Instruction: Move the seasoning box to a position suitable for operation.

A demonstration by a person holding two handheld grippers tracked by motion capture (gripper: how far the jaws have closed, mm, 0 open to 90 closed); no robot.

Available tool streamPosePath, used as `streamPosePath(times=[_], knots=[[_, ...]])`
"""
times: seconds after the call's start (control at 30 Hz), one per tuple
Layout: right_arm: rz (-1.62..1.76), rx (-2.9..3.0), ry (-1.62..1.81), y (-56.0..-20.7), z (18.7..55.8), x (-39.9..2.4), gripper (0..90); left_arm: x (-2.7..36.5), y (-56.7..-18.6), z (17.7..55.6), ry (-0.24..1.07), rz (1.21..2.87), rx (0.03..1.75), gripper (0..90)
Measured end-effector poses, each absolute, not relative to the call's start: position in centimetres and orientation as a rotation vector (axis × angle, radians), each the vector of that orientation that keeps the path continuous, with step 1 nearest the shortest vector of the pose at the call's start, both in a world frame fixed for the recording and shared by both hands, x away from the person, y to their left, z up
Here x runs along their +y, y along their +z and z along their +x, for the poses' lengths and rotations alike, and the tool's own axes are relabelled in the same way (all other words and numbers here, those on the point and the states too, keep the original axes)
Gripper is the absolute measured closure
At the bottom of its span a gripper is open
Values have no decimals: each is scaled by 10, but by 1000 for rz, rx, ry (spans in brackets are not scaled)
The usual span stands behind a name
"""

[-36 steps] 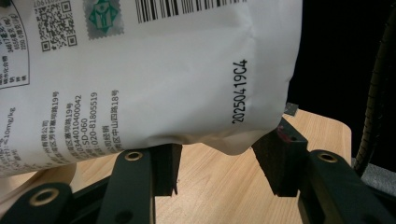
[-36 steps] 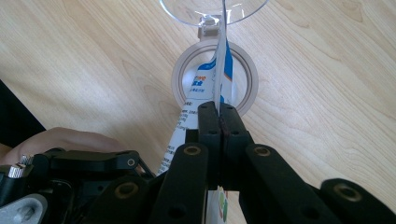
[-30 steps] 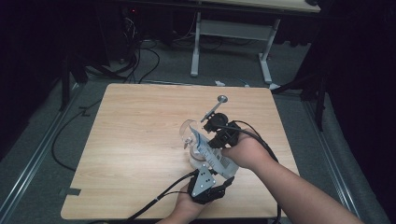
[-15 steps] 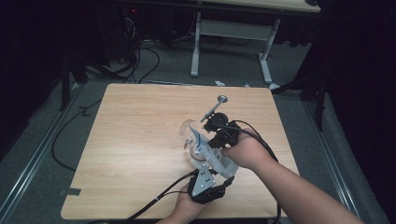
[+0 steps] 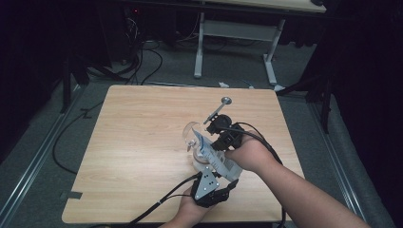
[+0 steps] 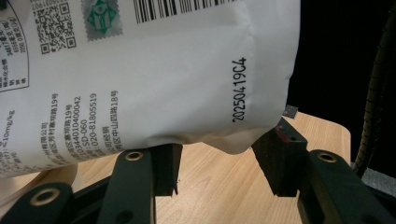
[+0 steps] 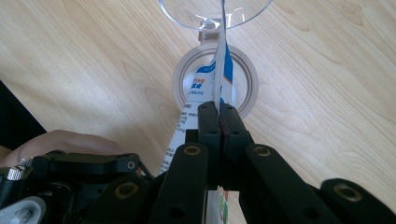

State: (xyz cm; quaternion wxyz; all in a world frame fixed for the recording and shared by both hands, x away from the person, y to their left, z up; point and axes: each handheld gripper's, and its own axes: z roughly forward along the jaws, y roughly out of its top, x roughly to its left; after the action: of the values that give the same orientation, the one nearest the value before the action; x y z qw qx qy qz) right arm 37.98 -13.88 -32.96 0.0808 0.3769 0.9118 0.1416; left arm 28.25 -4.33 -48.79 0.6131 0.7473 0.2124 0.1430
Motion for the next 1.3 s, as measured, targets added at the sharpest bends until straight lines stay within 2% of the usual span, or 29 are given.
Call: streamPosePath(times=[1.3], knots=[[1135, 2724, 430, -329, 380, -137, 896, -43, -487, 283, 330, 1714, 492, 542]])
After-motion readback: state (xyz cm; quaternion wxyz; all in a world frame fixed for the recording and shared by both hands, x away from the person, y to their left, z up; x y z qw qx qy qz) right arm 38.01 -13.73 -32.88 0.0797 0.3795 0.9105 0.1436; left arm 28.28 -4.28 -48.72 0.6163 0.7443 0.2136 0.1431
